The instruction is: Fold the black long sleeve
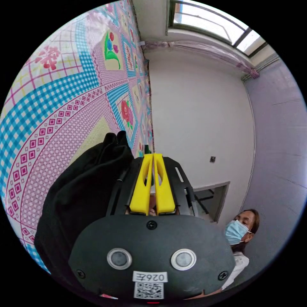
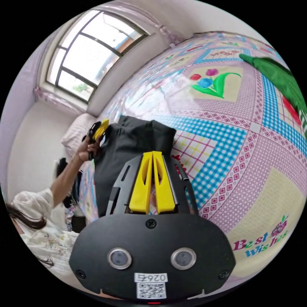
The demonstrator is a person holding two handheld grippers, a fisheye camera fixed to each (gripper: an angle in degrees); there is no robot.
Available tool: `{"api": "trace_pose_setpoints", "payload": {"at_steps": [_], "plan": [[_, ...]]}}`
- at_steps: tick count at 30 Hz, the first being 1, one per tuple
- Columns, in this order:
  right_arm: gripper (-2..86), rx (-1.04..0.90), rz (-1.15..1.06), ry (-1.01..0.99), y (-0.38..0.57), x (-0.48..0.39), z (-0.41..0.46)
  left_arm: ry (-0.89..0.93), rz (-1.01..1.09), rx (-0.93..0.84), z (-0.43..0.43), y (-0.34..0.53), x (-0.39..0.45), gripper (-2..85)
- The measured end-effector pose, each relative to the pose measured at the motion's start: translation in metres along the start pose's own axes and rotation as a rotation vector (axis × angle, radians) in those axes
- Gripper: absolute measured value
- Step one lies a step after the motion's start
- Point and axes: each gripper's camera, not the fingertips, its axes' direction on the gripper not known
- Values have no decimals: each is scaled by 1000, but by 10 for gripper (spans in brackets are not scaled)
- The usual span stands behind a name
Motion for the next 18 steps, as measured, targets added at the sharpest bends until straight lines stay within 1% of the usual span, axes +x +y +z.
{"api": "trace_pose_setpoints", "payload": {"at_steps": [2,3,6,11,14,16,17,18], "plan": [[-9,55,-6,-25,9,5,-19,35,55,54,-26,13,13,-10],[-9,92,-14,-59,13,7,-28,8,88,89,-44,25,23,-10],[-9,112,-58,-135,11,8,-32,-93,125,176,-84,68,39,-10],[-9,39,-157,-213,15,-9,-17,-285,97,290,-124,137,36,-10],[-9,2,-275,-259,47,-44,-10,-378,91,373,-136,154,26,-10],[-9,-67,-363,-250,84,-73,10,-435,81,372,-135,148,10,-10],[-9,-96,-381,-229,93,-79,19,-492,36,334,-132,137,-7,-10],[-9,-172,-415,-142,111,-87,43,-517,-14,279,-130,126,-27,-10]]}}
